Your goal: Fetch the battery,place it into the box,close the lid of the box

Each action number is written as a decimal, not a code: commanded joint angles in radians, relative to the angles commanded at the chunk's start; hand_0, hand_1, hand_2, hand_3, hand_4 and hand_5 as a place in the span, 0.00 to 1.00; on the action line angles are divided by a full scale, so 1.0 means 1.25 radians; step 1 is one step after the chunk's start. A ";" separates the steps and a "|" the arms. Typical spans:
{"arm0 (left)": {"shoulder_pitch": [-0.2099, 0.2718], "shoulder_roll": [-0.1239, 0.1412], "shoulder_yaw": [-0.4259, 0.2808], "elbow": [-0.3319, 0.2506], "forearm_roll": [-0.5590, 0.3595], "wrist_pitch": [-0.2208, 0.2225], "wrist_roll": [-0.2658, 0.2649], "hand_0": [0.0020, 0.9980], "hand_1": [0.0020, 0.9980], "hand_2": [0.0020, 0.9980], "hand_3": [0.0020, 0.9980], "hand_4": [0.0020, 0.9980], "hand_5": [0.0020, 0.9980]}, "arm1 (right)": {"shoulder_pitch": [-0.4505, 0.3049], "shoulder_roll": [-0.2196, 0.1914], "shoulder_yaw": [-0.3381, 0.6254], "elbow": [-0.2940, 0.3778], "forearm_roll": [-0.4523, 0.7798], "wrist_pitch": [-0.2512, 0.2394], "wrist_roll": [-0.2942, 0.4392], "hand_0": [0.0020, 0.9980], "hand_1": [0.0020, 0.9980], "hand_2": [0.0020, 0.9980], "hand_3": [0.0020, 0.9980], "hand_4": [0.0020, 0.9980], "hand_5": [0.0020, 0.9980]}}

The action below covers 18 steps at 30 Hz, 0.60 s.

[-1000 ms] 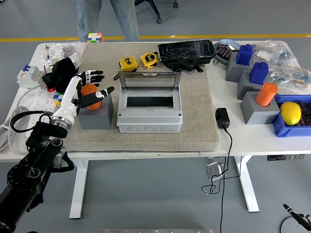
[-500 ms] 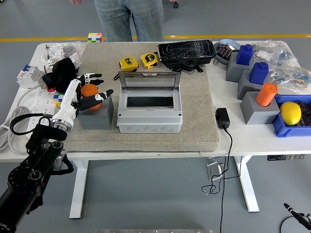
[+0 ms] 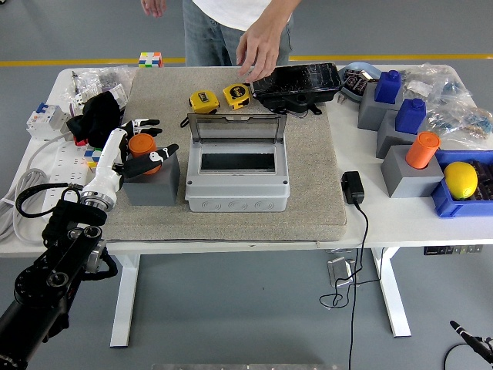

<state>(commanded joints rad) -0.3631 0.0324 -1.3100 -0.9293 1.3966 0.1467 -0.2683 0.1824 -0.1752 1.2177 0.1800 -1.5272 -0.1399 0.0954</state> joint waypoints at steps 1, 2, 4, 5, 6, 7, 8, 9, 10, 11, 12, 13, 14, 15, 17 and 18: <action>0.001 0.000 0.001 0.001 -0.001 0.001 0.000 0.55 0.64 0.57 0.58 1.00 0.21 | 0.000 0.000 -0.001 0.000 0.001 0.000 0.000 0.91 0.89 0.83 0.92 1.00 1.00; 0.001 0.000 0.001 0.001 -0.002 0.002 -0.001 0.55 0.64 0.57 0.58 1.00 0.21 | 0.000 0.000 -0.002 0.000 0.001 0.000 0.000 0.91 0.89 0.83 0.92 1.00 1.00; 0.002 -0.001 0.003 0.001 -0.005 0.004 -0.002 0.55 0.64 0.57 0.58 1.00 0.21 | 0.000 0.001 -0.005 0.000 0.004 0.000 0.000 0.91 0.89 0.83 0.92 1.00 1.00; 0.002 -0.001 0.004 0.001 -0.007 0.006 -0.002 0.55 0.64 0.57 0.58 1.00 0.21 | 0.000 0.001 -0.007 0.000 0.005 0.000 0.000 0.91 0.89 0.83 0.92 1.00 1.00; 0.001 -0.001 0.004 0.001 -0.008 0.007 -0.003 0.55 0.64 0.57 0.58 1.00 0.21 | 0.000 0.001 -0.006 0.000 0.005 0.000 0.000 0.91 0.89 0.83 0.92 1.00 1.00; 0.002 -0.001 0.005 0.002 -0.010 0.008 -0.004 0.48 0.59 0.48 0.49 1.00 0.20 | 0.000 0.001 -0.005 0.000 0.004 0.000 0.000 0.91 0.89 0.83 0.92 1.00 1.00; 0.002 -0.001 0.005 0.002 -0.012 0.009 -0.004 0.48 0.59 0.48 0.49 1.00 0.20 | -0.001 0.001 -0.007 0.000 0.005 0.000 0.000 0.91 0.89 0.83 0.92 1.00 1.00; 0.002 -0.001 0.005 0.003 -0.014 0.010 -0.005 0.48 0.59 0.48 0.49 1.00 0.20 | -0.001 0.001 -0.008 0.000 0.006 0.000 0.000 0.91 0.89 0.83 0.92 1.00 1.00; 0.002 -0.001 0.006 0.003 -0.016 0.011 -0.005 0.48 0.59 0.48 0.49 1.00 0.20 | -0.001 0.001 -0.008 0.000 0.006 0.000 0.000 0.91 0.89 0.83 0.92 1.00 1.00; 0.002 -0.001 0.006 0.004 -0.018 0.012 -0.006 0.48 0.59 0.48 0.49 1.00 0.20 | -0.001 0.001 -0.008 0.000 0.006 0.000 0.000 0.91 0.89 0.83 0.92 1.00 1.00; 0.002 -0.001 0.007 0.004 -0.020 0.013 -0.006 0.48 0.59 0.48 0.49 1.00 0.20 | -0.001 0.001 -0.009 0.000 0.006 0.000 0.000 0.91 0.89 0.83 0.92 1.00 1.00; 0.002 -0.001 0.007 0.005 -0.022 0.013 -0.007 0.42 0.54 0.44 0.44 1.00 0.19 | -0.002 0.001 -0.010 0.000 0.006 0.000 0.000 0.91 0.89 0.83 0.92 1.00 1.00; 0.003 -0.001 0.007 0.005 -0.026 0.014 -0.008 0.42 0.54 0.44 0.44 1.00 0.19 | -0.002 0.001 -0.010 0.000 0.006 0.000 0.000 0.91 0.89 0.83 0.92 1.00 1.00; 0.003 -0.002 0.007 0.006 -0.028 0.015 -0.009 0.42 0.54 0.44 0.44 1.00 0.19 | -0.002 0.002 -0.009 0.000 0.006 0.000 0.000 0.91 0.89 0.83 0.92 1.00 1.00; 0.004 -0.003 0.009 0.006 -0.036 0.017 -0.011 0.42 0.54 0.44 0.44 1.00 0.19 | -0.003 0.002 -0.010 0.000 0.006 0.000 0.000 0.91 0.89 0.83 0.92 1.00 1.00; 0.005 -0.003 0.009 0.006 -0.039 0.017 -0.012 0.42 0.54 0.44 0.44 1.00 0.19 | -0.003 0.002 -0.010 0.000 0.006 0.000 0.000 0.91 0.89 0.83 0.92 1.00 1.00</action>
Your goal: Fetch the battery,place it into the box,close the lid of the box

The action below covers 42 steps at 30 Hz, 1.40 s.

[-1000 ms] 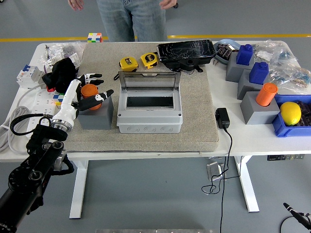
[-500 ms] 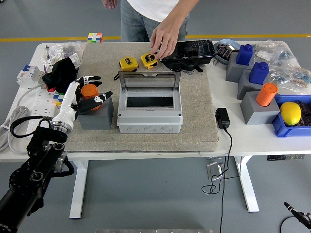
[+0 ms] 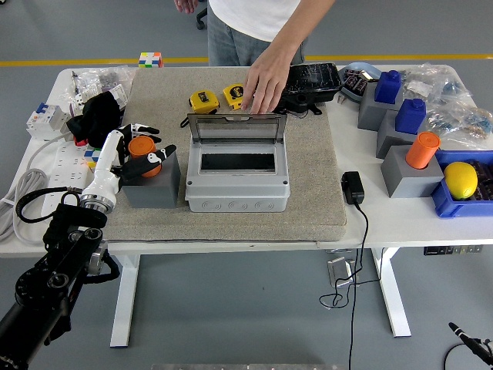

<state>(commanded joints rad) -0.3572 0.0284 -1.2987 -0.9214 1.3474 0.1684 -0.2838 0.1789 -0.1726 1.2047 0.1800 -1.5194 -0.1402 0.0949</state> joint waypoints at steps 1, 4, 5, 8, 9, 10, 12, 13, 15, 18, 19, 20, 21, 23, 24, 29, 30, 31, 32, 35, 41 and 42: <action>0.000 0.000 0.001 -0.001 -0.006 0.000 -0.002 0.41 0.53 0.43 0.43 1.00 0.18 | 0.000 0.000 -0.001 0.000 0.000 0.000 0.000 0.92 0.89 0.83 0.92 1.00 1.00; -0.002 -0.002 0.003 -0.004 -0.015 0.002 -0.004 0.41 0.53 0.43 0.43 1.00 0.18 | 0.001 0.000 0.002 0.000 -0.002 0.000 0.000 0.92 0.89 0.83 0.92 1.00 1.00; -0.003 -0.002 0.004 -0.004 -0.016 0.003 -0.005 0.41 0.53 0.43 0.43 1.00 0.18 | 0.002 -0.001 0.001 0.000 -0.001 0.000 0.000 0.92 0.89 0.83 0.92 1.00 1.00; -0.003 -0.003 0.006 -0.005 -0.022 0.005 -0.007 0.39 0.53 0.43 0.42 1.00 0.17 | 0.002 -0.001 0.004 0.000 -0.002 0.000 0.000 0.92 0.89 0.83 0.92 1.00 1.00; -0.003 -0.003 0.006 -0.005 -0.022 0.006 -0.007 0.39 0.53 0.43 0.42 1.00 0.17 | 0.002 -0.001 0.005 0.000 -0.003 0.000 0.000 0.92 0.89 0.83 0.92 1.00 1.00; -0.003 -0.004 0.007 -0.006 -0.023 0.007 -0.008 0.39 0.53 0.43 0.42 1.00 0.17 | 0.002 -0.001 0.008 0.000 -0.005 0.000 0.000 0.92 0.89 0.83 0.92 1.00 1.00; -0.003 -0.004 0.009 -0.007 -0.024 0.009 -0.009 0.39 0.53 0.43 0.42 1.00 0.17 | 0.002 0.000 0.010 0.000 -0.007 0.001 -0.001 0.92 0.89 0.83 0.92 1.00 1.00; -0.003 -0.004 0.010 -0.010 -0.023 0.010 -0.009 0.39 0.53 0.42 0.42 1.00 0.17 | 0.002 0.000 0.011 0.000 -0.007 0.001 -0.001 0.92 0.89 0.83 0.92 1.00 1.00; -0.003 -0.005 0.010 -0.013 -0.022 0.011 -0.009 0.39 0.53 0.42 0.42 1.00 0.17 | 0.002 0.000 0.011 0.000 -0.007 0.001 -0.001 0.92 0.89 0.83 0.92 1.00 1.00; -0.004 -0.005 0.011 -0.015 -0.020 0.013 -0.009 0.39 0.53 0.42 0.42 1.00 0.17 | 0.003 0.001 0.007 0.000 -0.003 0.001 -0.001 0.92 0.89 0.83 0.92 1.00 1.00; -0.004 -0.005 0.012 -0.015 -0.020 0.013 -0.009 0.41 0.54 0.42 0.42 1.00 0.16 | 0.003 0.001 0.005 0.000 -0.001 0.001 0.000 0.92 0.89 0.83 0.92 1.00 1.00; -0.003 -0.006 0.012 -0.017 -0.018 0.013 -0.009 0.41 0.54 0.42 0.42 1.00 0.16 | 0.003 0.001 0.005 0.000 -0.001 0.001 0.000 0.92 0.89 0.83 0.92 1.00 1.00; -0.003 -0.006 0.013 -0.018 -0.017 0.013 -0.009 0.41 0.54 0.42 0.42 1.00 0.16 | 0.003 0.001 0.005 0.000 -0.001 0.001 0.000 0.92 0.89 0.83 0.92 1.00 1.00; -0.003 -0.006 0.013 -0.018 -0.016 0.013 -0.009 0.41 0.54 0.42 0.42 1.00 0.16 | 0.004 0.001 0.006 0.000 -0.001 0.001 0.000 0.92 0.89 0.83 0.92 1.00 1.00; -0.003 -0.007 0.013 -0.018 -0.016 0.013 -0.009 0.41 0.54 0.42 0.42 1.00 0.16 | 0.004 0.001 0.006 0.000 -0.001 0.001 0.000 0.92 0.89 0.83 0.92 1.00 1.00; 0.002 -0.009 0.015 -0.016 -0.017 0.012 -0.010 0.41 0.54 0.42 0.41 1.00 0.15 | 0.005 0.000 0.011 0.000 -0.004 0.001 0.000 0.92 0.89 0.83 0.92 1.00 1.00; 0.002 -0.009 0.015 -0.016 -0.018 0.013 -0.010 0.41 0.54 0.42 0.41 1.00 0.15 | 0.005 -0.001 0.011 0.000 -0.004 0.001 0.000 0.92 0.89 0.83 0.92 1.00 1.00; 0.003 -0.010 0.014 -0.017 -0.018 0.013 -0.010 0.40 0.53 0.42 0.41 1.00 0.15 | 0.005 0.000 0.012 0.000 -0.005 0.001 0.000 0.92 0.89 0.83 0.92 1.00 1.00; 0.003 -0.010 0.015 -0.017 -0.019 0.014 -0.010 0.40 0.53 0.42 0.41 1.00 0.15 | 0.004 0.000 0.014 0.000 -0.007 0.001 -0.001 0.92 0.89 0.83 0.92 1.00 1.00; 0.003 -0.010 0.015 -0.017 -0.021 0.015 -0.011 0.40 0.53 0.42 0.41 1.00 0.15 | 0.004 0.000 0.012 0.000 -0.005 0.001 0.000 0.92 0.89 0.83 0.92 1.00 1.00; 0.003 -0.011 0.017 -0.018 -0.027 0.020 -0.014 0.39 0.53 0.41 0.40 1.00 0.14 | 0.005 0.000 0.010 0.000 -0.003 0.000 0.000 0.92 0.89 0.83 0.92 1.00 1.00; 0.002 -0.011 0.017 -0.018 -0.027 0.021 -0.014 0.39 0.53 0.41 0.40 1.00 0.14 | 0.006 0.000 0.010 0.000 -0.003 0.000 0.000 0.92 0.89 0.83 0.92 1.00 1.00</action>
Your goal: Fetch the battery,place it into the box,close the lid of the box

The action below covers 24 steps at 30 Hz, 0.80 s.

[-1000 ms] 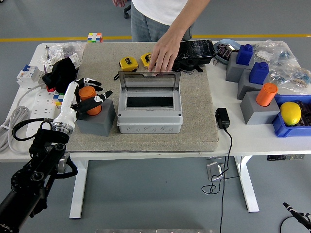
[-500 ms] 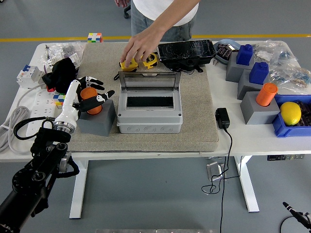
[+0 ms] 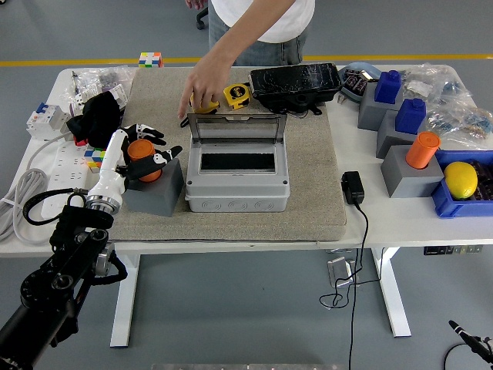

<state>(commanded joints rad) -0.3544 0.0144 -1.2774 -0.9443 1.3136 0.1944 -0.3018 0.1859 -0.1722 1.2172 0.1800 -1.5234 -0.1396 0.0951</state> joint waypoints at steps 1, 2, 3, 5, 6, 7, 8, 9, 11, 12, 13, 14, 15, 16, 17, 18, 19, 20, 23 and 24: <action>-0.001 0.000 0.001 0.000 0.000 0.001 0.000 0.34 0.45 0.36 0.35 1.00 0.14 | 0.000 0.000 0.001 0.000 -0.001 0.000 0.000 0.92 0.89 0.83 0.92 1.00 1.00; -0.001 0.000 0.002 -0.001 0.000 0.002 0.000 0.34 0.45 0.36 0.35 1.00 0.14 | 0.000 0.000 0.001 0.000 -0.002 0.000 0.000 0.92 0.89 0.83 0.92 1.00 1.00; -0.001 0.000 0.002 0.000 0.000 0.002 0.000 0.34 0.45 0.36 0.35 1.00 0.14 | 0.000 0.000 0.000 0.000 -0.001 0.000 0.000 0.92 0.89 0.83 0.92 1.00 1.00; 0.000 0.000 0.002 0.000 0.000 0.004 -0.001 0.34 0.45 0.36 0.35 1.00 0.14 | 0.000 0.000 -0.002 0.000 0.000 0.000 0.000 0.92 0.89 0.83 0.92 1.00 1.00; 0.001 0.000 0.002 0.000 -0.001 0.004 -0.001 0.34 0.45 0.36 0.35 1.00 0.14 | 0.000 0.000 -0.002 0.000 0.001 0.000 0.000 0.92 0.89 0.83 0.92 1.00 1.00; 0.001 0.000 0.003 0.000 -0.002 0.004 -0.001 0.30 0.40 0.33 0.33 1.00 0.15 | 0.000 0.000 -0.003 0.000 0.001 0.000 0.000 0.92 0.89 0.83 0.92 1.00 1.00; 0.002 0.000 0.004 0.001 -0.002 0.004 -0.001 0.30 0.40 0.33 0.33 1.00 0.15 | -0.001 0.000 -0.002 0.000 0.000 0.000 0.000 0.92 0.89 0.83 0.92 1.00 1.00; 0.003 0.000 0.004 0.001 -0.002 0.004 -0.001 0.30 0.40 0.33 0.33 1.00 0.15 | -0.001 0.000 -0.001 0.000 -0.001 0.000 0.000 0.92 0.89 0.83 0.92 1.00 1.00; 0.004 -0.001 0.004 0.001 -0.003 0.005 -0.001 0.30 0.40 0.33 0.33 1.00 0.15 | -0.002 0.000 -0.001 0.000 -0.002 0.000 -0.001 0.92 0.89 0.83 0.92 1.00 1.00; 0.004 -0.001 0.005 0.001 -0.003 0.005 -0.001 0.30 0.40 0.33 0.33 1.00 0.15 | -0.002 0.000 -0.001 0.000 -0.002 0.000 -0.001 0.92 0.89 0.83 0.92 1.00 1.00; 0.004 -0.001 0.006 0.001 -0.003 0.006 -0.001 0.29 0.39 0.33 0.32 1.00 0.15 | -0.002 0.000 -0.001 0.000 -0.002 0.000 -0.001 0.92 0.89 0.83 0.92 1.00 1.00; 0.004 0.000 0.006 0.001 -0.004 0.006 -0.001 0.29 0.39 0.33 0.32 1.00 0.15 | -0.002 0.000 -0.003 0.000 -0.001 0.000 0.000 0.92 0.89 0.83 0.92 1.00 1.00; 0.005 0.000 0.007 0.002 -0.004 0.006 -0.001 0.29 0.39 0.33 0.32 1.00 0.15 | -0.002 0.000 -0.005 0.000 0.002 -0.001 0.000 0.92 0.89 0.83 0.92 1.00 1.00; 0.005 0.000 0.007 0.002 -0.005 0.006 -0.001 0.29 0.39 0.33 0.32 1.00 0.15 | -0.002 0.000 -0.007 0.000 0.004 -0.001 0.001 0.92 0.89 0.83 0.92 1.00 1.00; 0.005 -0.001 0.007 0.003 -0.005 0.007 -0.001 0.29 0.39 0.33 0.32 1.00 0.15 | -0.001 0.000 -0.008 0.000 0.005 -0.001 0.001 0.92 0.89 0.83 0.92 1.00 1.00; 0.005 -0.001 0.007 0.003 -0.006 0.007 -0.001 0.29 0.39 0.33 0.32 1.00 0.15 | -0.001 0.000 -0.010 0.000 0.006 -0.001 0.001 0.92 0.89 0.83 0.92 1.00 1.00; 0.006 -0.001 0.008 0.003 -0.006 0.008 -0.002 0.27 0.36 0.31 0.30 1.00 0.15 | -0.001 0.000 -0.008 0.000 0.004 -0.001 0.001 0.92 0.89 0.83 0.92 1.00 1.00; 0.006 -0.002 0.009 0.003 -0.007 0.009 -0.002 0.27 0.36 0.31 0.30 1.00 0.15 | -0.001 0.000 -0.005 0.000 0.002 -0.001 0.000 0.92 0.89 0.83 0.92 1.00 1.00; 0.005 -0.002 0.011 0.003 -0.007 0.013 -0.002 0.27 0.36 0.31 0.30 1.00 0.15 | -0.001 0.000 -0.004 0.000 0.001 -0.001 0.000 0.92 0.89 0.83 0.92 1.00 1.00; 0.005 -0.001 0.011 0.003 -0.007 0.014 -0.002 0.27 0.36 0.31 0.30 1.00 0.15 | -0.001 0.000 -0.004 0.000 0.001 -0.001 0.000 0.92 0.89 0.83 0.92 1.00 1.00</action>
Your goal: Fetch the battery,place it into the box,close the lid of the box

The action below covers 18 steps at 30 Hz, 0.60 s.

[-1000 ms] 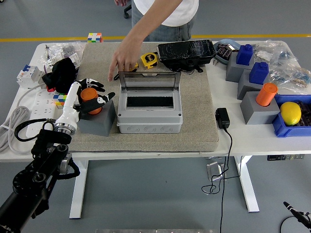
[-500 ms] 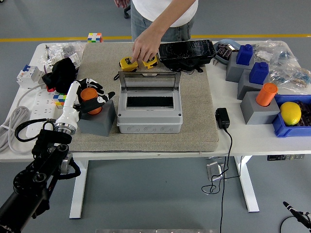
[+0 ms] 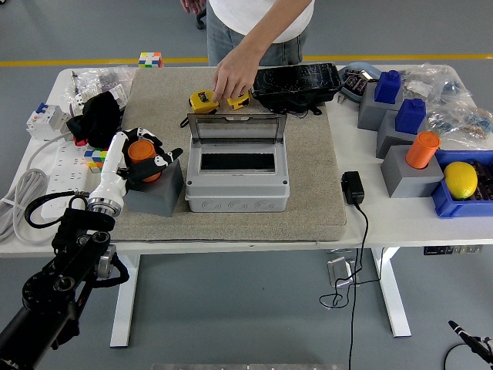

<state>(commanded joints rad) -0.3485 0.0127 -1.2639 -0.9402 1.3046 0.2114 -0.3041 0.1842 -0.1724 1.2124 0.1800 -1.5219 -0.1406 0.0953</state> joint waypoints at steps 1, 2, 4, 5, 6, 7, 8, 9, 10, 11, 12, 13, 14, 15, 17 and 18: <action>0.000 0.000 0.001 0.000 0.000 0.000 0.000 0.21 0.24 0.24 0.24 1.00 0.15 | 0.000 0.000 -0.001 0.000 0.001 0.000 0.000 0.92 0.89 0.83 0.92 1.00 1.00; -0.001 0.000 0.001 0.000 0.000 0.001 0.000 0.21 0.24 0.24 0.24 1.00 0.15 | 0.000 0.000 -0.001 0.000 0.001 0.000 0.000 0.92 0.89 0.83 0.92 1.00 1.00; 0.000 0.000 0.001 0.001 0.000 0.002 0.000 0.21 0.24 0.24 0.24 1.00 0.15 | 0.000 0.000 -0.001 0.000 0.001 0.000 0.000 0.92 0.89 0.83 0.92 1.00 1.00; 0.000 -0.001 0.002 0.001 -0.001 0.003 0.000 0.21 0.24 0.24 0.24 1.00 0.15 | 0.000 0.000 0.000 0.000 0.001 0.000 0.000 0.92 0.89 0.83 0.92 1.00 1.00; 0.000 -0.001 0.002 0.001 -0.001 0.003 0.000 0.21 0.24 0.24 0.24 1.00 0.15 | 0.000 0.000 0.000 0.000 0.001 0.000 0.000 0.92 0.89 0.83 0.92 1.00 1.00; 0.000 -0.001 0.002 0.002 0.000 0.004 0.000 0.15 0.17 0.20 0.19 1.00 0.14 | 0.000 0.000 0.002 0.000 0.000 0.000 0.000 0.92 0.89 0.83 0.92 1.00 1.00; 0.000 -0.001 0.003 0.002 -0.001 0.005 0.000 0.15 0.17 0.20 0.19 1.00 0.14 | 0.000 0.000 0.003 0.000 -0.002 0.000 0.000 0.92 0.89 0.83 0.92 1.00 1.00; 0.000 -0.001 0.003 0.002 -0.001 0.005 -0.001 0.15 0.17 0.20 0.19 1.00 0.14 | 0.000 0.000 0.004 0.000 -0.002 0.000 0.000 0.92 0.89 0.83 0.92 1.00 1.00; -0.001 -0.001 0.003 0.002 -0.002 0.006 -0.001 0.15 0.17 0.20 0.19 1.00 0.14 | 0.001 0.000 0.004 0.000 -0.002 0.000 0.000 0.92 0.89 0.83 0.92 1.00 1.00; -0.002 -0.001 0.002 0.001 -0.002 0.007 -0.001 0.15 0.17 0.20 0.19 1.00 0.14 | 0.001 0.000 0.003 0.000 -0.001 0.000 0.000 0.92 0.89 0.83 0.92 1.00 1.00; -0.003 -0.001 0.002 0.001 -0.002 0.009 -0.001 0.15 0.17 0.20 0.19 1.00 0.14 | 0.002 0.000 0.003 0.000 -0.001 0.000 0.000 0.92 0.89 0.83 0.92 1.00 1.00; -0.003 -0.001 0.003 0.001 -0.003 0.010 -0.002 0.12 0.12 0.15 0.16 1.00 0.14 | 0.002 0.000 0.004 0.000 -0.001 0.000 0.000 0.92 0.89 0.83 0.92 1.00 1.00; -0.004 -0.001 0.003 0.000 -0.002 0.011 -0.002 0.12 0.12 0.15 0.16 1.00 0.14 | 0.003 0.000 0.003 0.000 0.000 0.000 0.000 0.92 0.89 0.83 0.92 1.00 1.00; -0.004 -0.001 0.003 0.000 -0.003 0.012 -0.003 0.12 0.12 0.15 0.16 1.00 0.14 | 0.003 0.000 0.001 0.000 0.001 -0.001 0.000 0.92 0.89 0.83 0.92 1.00 1.00; -0.004 -0.001 0.004 0.001 -0.004 0.017 -0.004 0.12 0.12 0.15 0.16 1.00 0.14 | 0.003 0.000 0.002 0.000 0.001 -0.001 0.000 0.92 0.89 0.83 0.92 1.00 1.00; -0.004 -0.002 0.004 0.001 -0.005 0.020 -0.006 0.12 0.12 0.15 0.16 1.00 0.14 | 0.003 0.000 0.002 0.000 0.001 -0.001 0.000 0.92 0.89 0.83 0.92 1.00 1.00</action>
<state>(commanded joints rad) -0.3539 0.0107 -1.2588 -0.9391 1.2984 0.2362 -0.3113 0.1883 -0.1725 1.2154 0.1800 -1.5202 -0.1416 0.0957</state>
